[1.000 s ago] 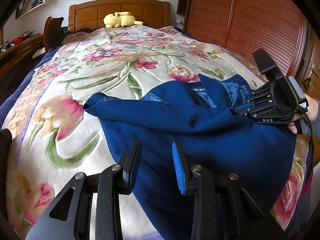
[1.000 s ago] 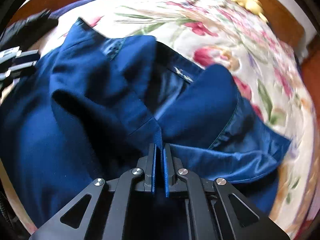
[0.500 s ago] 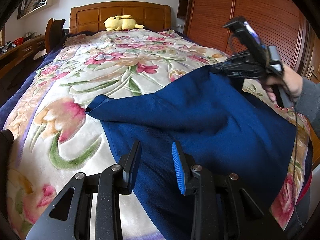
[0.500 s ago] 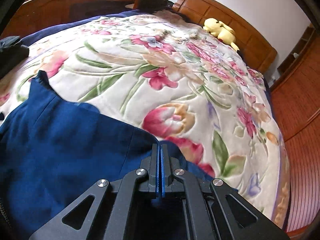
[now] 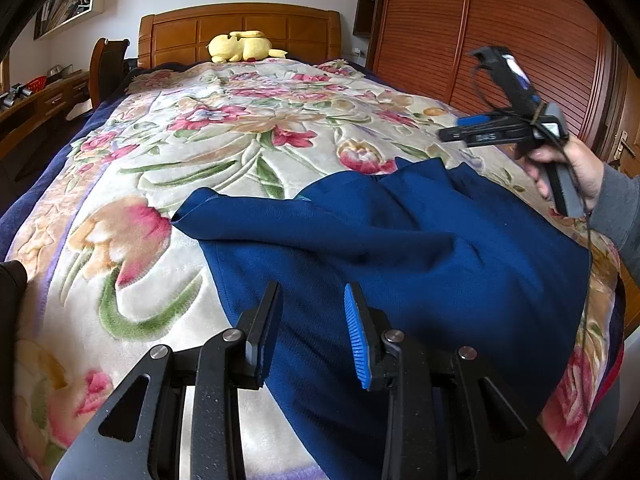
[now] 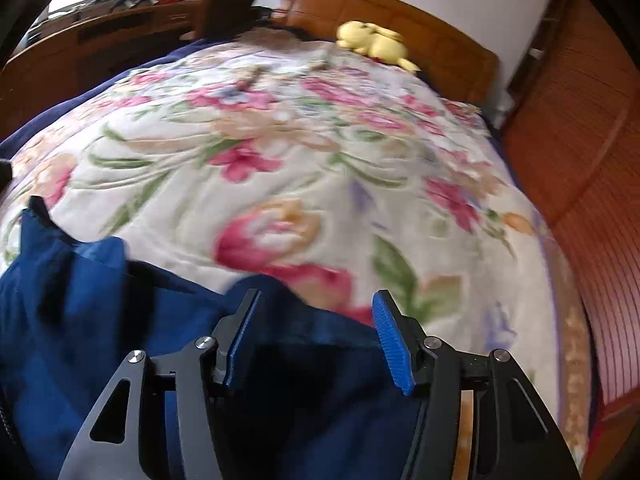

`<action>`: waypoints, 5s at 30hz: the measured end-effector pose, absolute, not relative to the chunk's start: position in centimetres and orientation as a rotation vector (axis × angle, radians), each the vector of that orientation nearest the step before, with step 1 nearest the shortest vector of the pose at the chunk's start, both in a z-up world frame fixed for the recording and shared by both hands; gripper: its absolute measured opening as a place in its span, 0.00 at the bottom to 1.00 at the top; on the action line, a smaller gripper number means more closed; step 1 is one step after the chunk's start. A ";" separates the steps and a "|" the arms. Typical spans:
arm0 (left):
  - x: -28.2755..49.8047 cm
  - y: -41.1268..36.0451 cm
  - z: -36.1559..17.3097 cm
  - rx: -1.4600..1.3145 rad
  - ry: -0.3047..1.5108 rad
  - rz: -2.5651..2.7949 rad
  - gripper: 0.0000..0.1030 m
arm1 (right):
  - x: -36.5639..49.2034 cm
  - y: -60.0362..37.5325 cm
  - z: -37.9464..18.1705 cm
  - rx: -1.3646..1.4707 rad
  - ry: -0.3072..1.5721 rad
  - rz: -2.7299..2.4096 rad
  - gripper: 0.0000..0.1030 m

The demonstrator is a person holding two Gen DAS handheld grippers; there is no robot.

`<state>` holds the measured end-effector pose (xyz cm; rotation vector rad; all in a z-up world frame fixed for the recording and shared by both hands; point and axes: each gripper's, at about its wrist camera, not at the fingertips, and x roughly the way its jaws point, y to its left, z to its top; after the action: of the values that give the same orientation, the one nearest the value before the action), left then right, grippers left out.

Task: Fold large clothes

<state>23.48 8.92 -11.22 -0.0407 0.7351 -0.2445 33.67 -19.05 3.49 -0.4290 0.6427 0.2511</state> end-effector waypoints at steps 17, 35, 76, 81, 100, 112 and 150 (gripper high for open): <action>24.2 8.5 -12.1 -0.025 0.766 -0.237 0.32 | 39.2 -32.6 -3.3 -0.158 0.921 0.131 0.53; 24.3 8.7 -12.4 -0.031 0.772 -0.232 0.32 | 38.4 -36.1 -2.5 -0.169 0.856 -0.045 0.02; 23.8 12.2 -11.3 -0.076 0.729 -0.176 0.32 | 33.8 -6.4 -2.3 -0.365 0.743 0.512 0.03; 23.8 12.1 -11.3 -0.072 0.730 -0.175 0.32 | 34.3 -6.6 -0.9 -0.295 0.696 0.487 0.03; 23.6 11.7 -10.9 -0.059 0.720 -0.184 0.32 | 26.2 -15.8 -0.8 -0.291 0.752 0.398 0.46; 22.2 9.9 -10.3 -0.011 0.696 -0.189 0.32 | 17.1 -22.4 -2.4 -0.269 0.758 0.371 0.46; 12.8 6.0 -14.7 -0.050 0.910 -0.036 0.36 | 14.3 -24.4 -6.8 -0.228 0.651 0.392 0.47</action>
<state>12.76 6.01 -14.70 -0.0496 0.9098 -0.0362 14.34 -24.38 -6.80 -0.2277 0.6513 0.3916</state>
